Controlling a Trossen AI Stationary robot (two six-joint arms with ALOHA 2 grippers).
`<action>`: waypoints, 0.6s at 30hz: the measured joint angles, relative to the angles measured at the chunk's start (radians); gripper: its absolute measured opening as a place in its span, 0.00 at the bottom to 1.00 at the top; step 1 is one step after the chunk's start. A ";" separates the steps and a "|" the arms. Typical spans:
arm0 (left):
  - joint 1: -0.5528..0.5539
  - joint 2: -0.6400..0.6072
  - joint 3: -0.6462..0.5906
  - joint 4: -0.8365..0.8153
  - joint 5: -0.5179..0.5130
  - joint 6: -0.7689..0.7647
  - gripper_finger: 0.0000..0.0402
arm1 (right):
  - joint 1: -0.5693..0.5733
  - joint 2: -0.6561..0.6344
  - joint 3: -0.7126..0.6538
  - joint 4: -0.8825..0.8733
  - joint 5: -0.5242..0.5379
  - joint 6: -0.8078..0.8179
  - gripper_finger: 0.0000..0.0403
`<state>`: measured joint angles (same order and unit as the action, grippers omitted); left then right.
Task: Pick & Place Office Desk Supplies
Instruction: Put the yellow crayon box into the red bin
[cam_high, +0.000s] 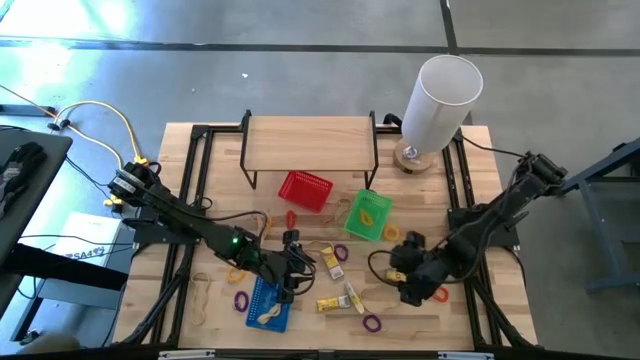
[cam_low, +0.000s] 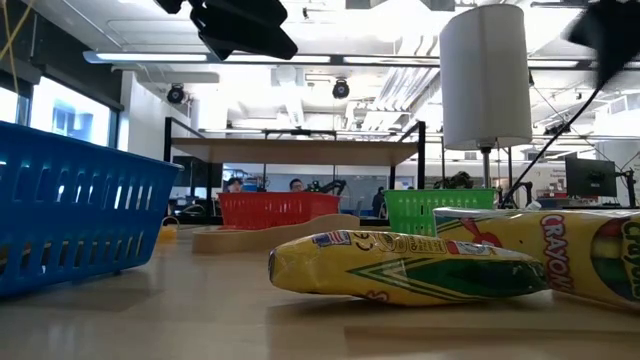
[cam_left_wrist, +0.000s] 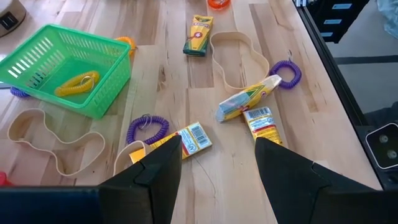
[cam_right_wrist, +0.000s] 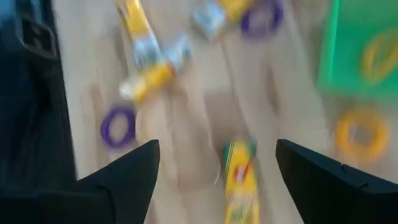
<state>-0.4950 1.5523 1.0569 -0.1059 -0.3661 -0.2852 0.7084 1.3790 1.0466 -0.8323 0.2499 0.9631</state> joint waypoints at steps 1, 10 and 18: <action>0.000 0.000 0.000 0.000 0.000 0.000 0.49 | 0.012 0.001 -0.003 -0.033 -0.029 0.046 0.77; -0.005 0.000 0.000 0.000 0.000 -0.001 0.49 | 0.051 0.001 -0.088 -0.075 -0.011 0.139 0.77; -0.005 0.000 0.000 -0.001 0.000 0.000 0.49 | 0.051 0.002 -0.202 0.013 -0.042 0.132 0.77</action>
<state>-0.4995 1.5524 1.0569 -0.1071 -0.3663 -0.2855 0.7593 1.3811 0.8450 -0.8192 0.2081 1.0952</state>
